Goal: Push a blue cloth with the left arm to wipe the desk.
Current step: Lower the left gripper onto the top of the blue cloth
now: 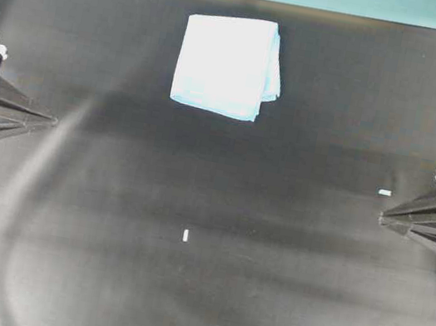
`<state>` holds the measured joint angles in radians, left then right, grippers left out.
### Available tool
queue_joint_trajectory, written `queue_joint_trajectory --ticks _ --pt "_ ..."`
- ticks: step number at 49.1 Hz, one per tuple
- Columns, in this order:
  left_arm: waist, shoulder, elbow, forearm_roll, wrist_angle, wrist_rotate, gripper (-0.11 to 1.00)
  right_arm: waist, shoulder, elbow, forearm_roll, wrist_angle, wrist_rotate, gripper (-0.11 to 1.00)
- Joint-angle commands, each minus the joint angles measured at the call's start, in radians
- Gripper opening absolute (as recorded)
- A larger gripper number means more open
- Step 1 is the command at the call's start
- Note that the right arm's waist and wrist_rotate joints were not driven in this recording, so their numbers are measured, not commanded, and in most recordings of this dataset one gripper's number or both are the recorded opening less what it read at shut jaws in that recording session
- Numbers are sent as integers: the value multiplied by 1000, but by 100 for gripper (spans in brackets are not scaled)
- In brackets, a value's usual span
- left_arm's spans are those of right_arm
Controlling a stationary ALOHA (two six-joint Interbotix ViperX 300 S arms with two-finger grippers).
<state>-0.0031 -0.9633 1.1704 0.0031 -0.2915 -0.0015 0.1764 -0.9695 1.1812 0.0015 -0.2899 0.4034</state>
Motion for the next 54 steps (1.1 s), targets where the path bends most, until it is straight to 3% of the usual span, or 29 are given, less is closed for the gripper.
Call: queue_joint_trajectory --ticks 1,5,9,19,36,42,54 --pt "44 35 -43 40 -18 -11 6 0 12 -15 0 -8 0 3" --pt "72 87 -67 40 -32 -14 5 2 12 -12 0 -2 2 10" --pt "101 149 -84 40 -40 -14 1 2 14 -11 2 14 0 1" --pt "195 360 -132 40 -41 -32 1 2 14 -11 2 34 2 1" --pt "313 762 -341 40 -81 -63 7 2 14 -3 9 55 0 1" --pt "351 877 -426 40 -81 -63 25 2 15 -2 12 55 2 1" --pt "416 1094 -575 40 -74 -46 86 2 15 8 14 55 2 1"
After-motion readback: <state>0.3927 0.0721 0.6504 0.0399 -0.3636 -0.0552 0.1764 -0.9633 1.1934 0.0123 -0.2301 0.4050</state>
